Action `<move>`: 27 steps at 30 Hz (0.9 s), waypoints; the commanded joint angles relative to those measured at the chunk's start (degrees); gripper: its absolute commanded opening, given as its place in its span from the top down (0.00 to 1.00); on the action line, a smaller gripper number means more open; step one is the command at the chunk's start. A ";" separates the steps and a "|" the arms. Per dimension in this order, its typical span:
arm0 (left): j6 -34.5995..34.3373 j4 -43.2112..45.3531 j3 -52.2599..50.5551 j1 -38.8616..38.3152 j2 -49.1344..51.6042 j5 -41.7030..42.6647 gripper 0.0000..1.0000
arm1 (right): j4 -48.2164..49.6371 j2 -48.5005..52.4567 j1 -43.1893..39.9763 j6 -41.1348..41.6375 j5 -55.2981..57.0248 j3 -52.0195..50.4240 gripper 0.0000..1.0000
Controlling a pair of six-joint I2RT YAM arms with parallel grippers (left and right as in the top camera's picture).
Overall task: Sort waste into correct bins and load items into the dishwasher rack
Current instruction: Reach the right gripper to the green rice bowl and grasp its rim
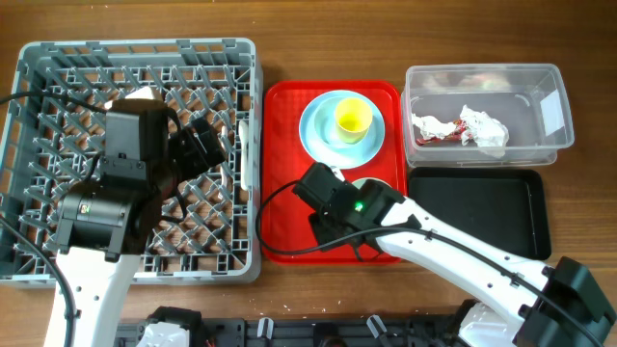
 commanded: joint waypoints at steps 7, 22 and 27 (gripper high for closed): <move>-0.74 0.11 0.61 0.39 -0.26 -0.33 0.00 | 8.55 -0.20 -0.02 4.13 7.96 -7.43 0.53; -0.74 0.11 0.61 0.39 -0.26 -0.33 0.00 | 16.74 1.31 0.00 9.49 12.57 -14.99 0.96; -0.74 0.11 0.61 0.39 -0.26 -0.33 0.00 | 12.22 0.13 0.00 9.31 12.48 -12.90 0.96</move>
